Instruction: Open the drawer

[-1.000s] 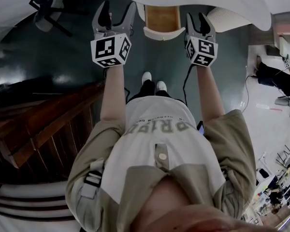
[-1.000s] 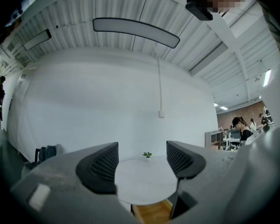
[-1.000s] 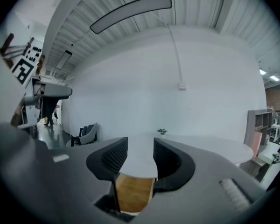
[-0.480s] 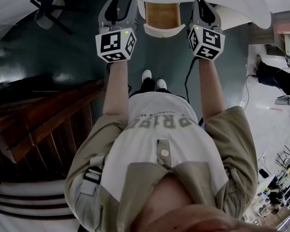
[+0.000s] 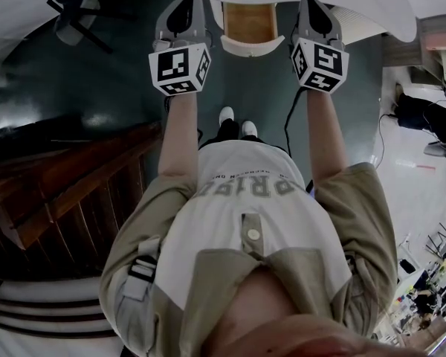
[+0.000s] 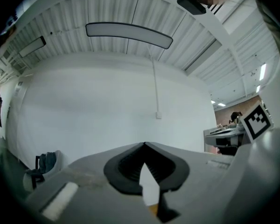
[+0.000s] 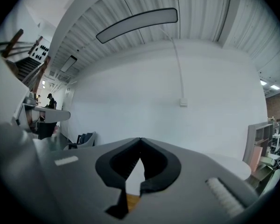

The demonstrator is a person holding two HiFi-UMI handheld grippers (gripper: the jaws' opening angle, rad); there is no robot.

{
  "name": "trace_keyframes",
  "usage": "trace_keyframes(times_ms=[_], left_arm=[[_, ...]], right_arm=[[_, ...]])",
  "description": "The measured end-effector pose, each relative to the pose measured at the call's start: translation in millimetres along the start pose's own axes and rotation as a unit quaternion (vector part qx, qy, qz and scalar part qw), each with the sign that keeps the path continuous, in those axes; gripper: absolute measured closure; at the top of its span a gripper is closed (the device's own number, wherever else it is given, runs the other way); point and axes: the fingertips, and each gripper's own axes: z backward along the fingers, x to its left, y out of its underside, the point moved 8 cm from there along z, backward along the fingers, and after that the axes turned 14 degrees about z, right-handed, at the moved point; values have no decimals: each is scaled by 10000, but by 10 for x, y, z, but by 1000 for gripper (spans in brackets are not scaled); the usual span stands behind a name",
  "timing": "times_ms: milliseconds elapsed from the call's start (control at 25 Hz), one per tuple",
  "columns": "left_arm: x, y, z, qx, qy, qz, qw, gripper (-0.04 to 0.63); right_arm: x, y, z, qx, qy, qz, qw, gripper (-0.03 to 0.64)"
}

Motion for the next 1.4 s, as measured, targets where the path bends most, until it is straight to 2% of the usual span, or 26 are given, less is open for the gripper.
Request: trace_keyframes(times_ms=[400, 640, 1400], left_arm=[[-57, 3, 59, -6, 178, -13, 9998, 591], [-54, 5, 79, -4, 154, -8, 9999, 591], [3, -8, 132, -68, 83, -74, 9999, 591]], right_arm=[[67, -41, 65, -175, -244, -115, 9995, 614], [76, -59, 95, -140, -73, 56, 9999, 617], [135, -132, 159, -271, -111, 350, 9990, 617]])
